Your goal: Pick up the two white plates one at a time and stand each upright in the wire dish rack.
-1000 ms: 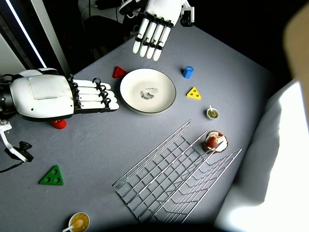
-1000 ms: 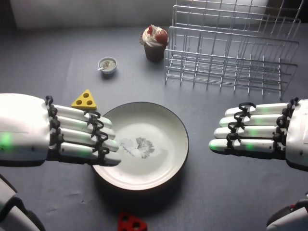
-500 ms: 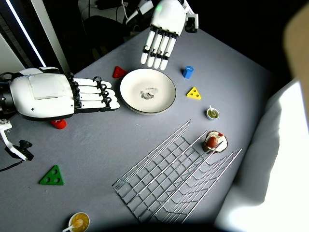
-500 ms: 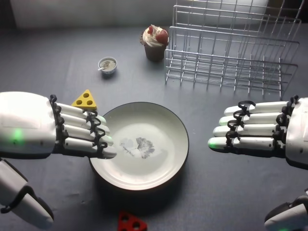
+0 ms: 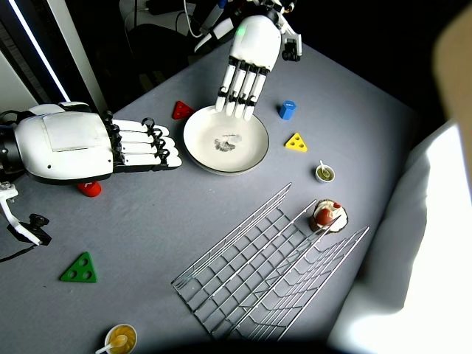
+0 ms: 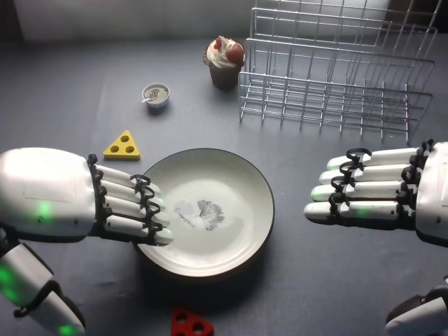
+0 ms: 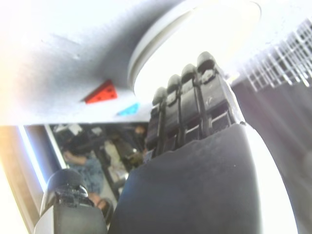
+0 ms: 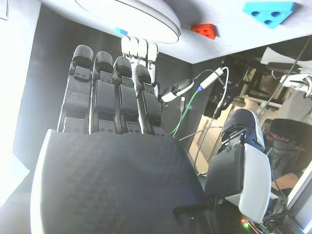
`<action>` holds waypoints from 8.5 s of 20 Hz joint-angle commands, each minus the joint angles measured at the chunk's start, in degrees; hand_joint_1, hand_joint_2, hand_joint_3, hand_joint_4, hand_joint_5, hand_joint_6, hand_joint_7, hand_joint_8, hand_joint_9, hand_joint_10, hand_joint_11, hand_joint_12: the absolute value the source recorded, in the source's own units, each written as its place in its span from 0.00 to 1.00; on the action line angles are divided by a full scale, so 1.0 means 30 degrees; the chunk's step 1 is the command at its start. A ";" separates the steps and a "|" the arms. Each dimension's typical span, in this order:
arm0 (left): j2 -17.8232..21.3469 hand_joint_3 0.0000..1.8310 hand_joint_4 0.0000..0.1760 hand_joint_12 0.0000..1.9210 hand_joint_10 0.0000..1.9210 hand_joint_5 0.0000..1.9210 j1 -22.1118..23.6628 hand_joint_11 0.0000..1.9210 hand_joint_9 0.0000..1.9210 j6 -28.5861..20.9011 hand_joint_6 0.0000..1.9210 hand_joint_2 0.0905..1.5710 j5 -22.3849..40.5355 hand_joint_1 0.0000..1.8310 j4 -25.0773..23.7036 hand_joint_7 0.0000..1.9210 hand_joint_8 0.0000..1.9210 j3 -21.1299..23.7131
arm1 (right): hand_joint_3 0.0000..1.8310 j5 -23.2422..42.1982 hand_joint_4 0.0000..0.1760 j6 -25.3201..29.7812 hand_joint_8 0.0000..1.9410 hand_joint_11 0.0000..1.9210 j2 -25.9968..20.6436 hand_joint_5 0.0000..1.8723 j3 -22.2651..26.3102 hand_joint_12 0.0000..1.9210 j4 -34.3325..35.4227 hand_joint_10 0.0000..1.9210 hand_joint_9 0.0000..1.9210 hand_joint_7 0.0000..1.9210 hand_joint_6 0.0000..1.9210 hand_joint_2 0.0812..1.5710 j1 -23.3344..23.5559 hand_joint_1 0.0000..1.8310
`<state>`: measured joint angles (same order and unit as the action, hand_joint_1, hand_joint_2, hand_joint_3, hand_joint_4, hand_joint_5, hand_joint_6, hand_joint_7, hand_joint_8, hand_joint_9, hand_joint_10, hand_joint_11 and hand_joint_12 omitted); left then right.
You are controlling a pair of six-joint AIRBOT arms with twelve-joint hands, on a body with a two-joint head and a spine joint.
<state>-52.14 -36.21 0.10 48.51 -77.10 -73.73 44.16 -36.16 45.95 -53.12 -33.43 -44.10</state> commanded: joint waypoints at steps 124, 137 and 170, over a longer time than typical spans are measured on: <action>-0.1593 0.00 0.00 0.01 0.00 0.07 0.0858 0.08 0.09 -0.0033 0.00 0.57 -0.0937 0.00 0.5018 0.09 0.00 -0.0983 | 0.00 0.1483 0.00 -1.1166 0.33 0.51 0.4900 0.51 -0.0304 0.69 0.6617 0.37 0.57 0.55 0.53 0.66 0.4340 0.82; 0.2493 0.00 0.00 0.01 0.01 0.08 0.1677 0.08 0.09 -0.0033 0.00 0.57 -0.1474 0.00 0.5809 0.09 0.00 -0.0027 | 0.00 -0.0185 0.00 -0.8276 0.29 0.53 0.2868 0.51 0.1340 0.67 0.7242 0.34 0.60 0.58 0.50 0.65 0.6469 0.82; 0.2004 0.00 0.00 0.01 0.01 0.07 0.1584 0.09 0.07 -0.0033 0.00 0.58 0.0900 0.00 0.6472 0.08 0.00 -0.1656 | 0.00 -1.2028 0.00 1.2266 0.27 0.54 0.0897 0.51 -0.3291 0.70 0.3449 0.35 0.61 0.57 0.48 0.65 1.7798 0.82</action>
<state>-46.33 -32.14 0.10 48.03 -61.23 -78.56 1.23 -0.05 48.99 -62.98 -24.01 7.88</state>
